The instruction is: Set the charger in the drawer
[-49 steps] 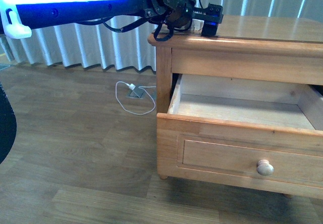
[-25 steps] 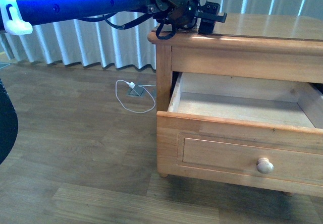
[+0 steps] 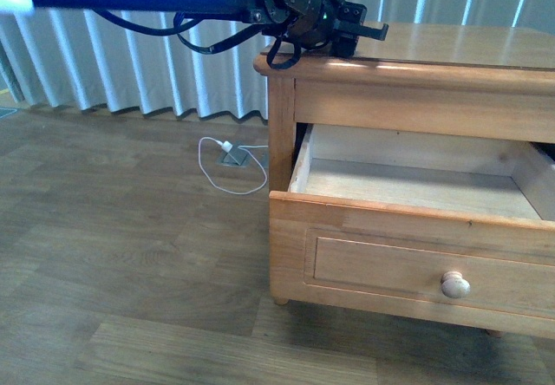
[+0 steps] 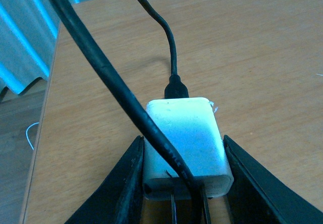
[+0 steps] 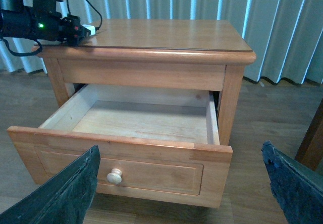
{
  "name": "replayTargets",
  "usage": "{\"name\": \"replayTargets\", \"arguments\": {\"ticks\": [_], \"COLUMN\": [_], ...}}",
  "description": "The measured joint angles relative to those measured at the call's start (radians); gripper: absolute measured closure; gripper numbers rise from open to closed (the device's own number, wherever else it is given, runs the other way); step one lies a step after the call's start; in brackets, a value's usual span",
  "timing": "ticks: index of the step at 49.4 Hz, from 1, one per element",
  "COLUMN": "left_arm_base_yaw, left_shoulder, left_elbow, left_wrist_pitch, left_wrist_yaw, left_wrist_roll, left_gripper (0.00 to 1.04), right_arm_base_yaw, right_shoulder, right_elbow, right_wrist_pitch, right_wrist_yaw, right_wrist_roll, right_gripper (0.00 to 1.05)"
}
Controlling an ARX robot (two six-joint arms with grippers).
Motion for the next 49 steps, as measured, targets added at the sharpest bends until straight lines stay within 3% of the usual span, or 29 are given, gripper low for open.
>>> {"name": "replayTargets", "arguments": {"ticks": [10,20,29,38,49], "left_arm_base_yaw": [0.009,-0.014,-0.079,-0.11,-0.136], "left_shoulder": [-0.241,-0.586,-0.766,-0.782,-0.669], "left_elbow": [-0.401,-0.905,-1.222,-1.29,-1.236], "left_wrist_pitch": [0.206,0.442,0.498,0.507,0.509], "left_wrist_yaw": [0.054,0.176,0.226,0.231,0.217], "left_wrist_roll": [-0.017,-0.074,-0.035,-0.014,-0.021], "left_gripper": [0.65,0.65,0.65,0.65,0.65], "right_arm_base_yaw": [0.0,0.0,0.0,0.0,0.0], "right_shoulder": [0.0,0.0,0.0,0.0,0.0], "right_elbow": [0.0,0.0,0.0,0.0,0.0], "right_wrist_pitch": [0.0,0.0,0.0,0.0,0.0], "right_wrist_yaw": [0.0,0.0,0.0,0.0,0.0], "right_wrist_roll": [0.0,0.0,0.0,0.0,0.0], "right_gripper": [0.09,0.09,0.09,0.09,0.09]}}
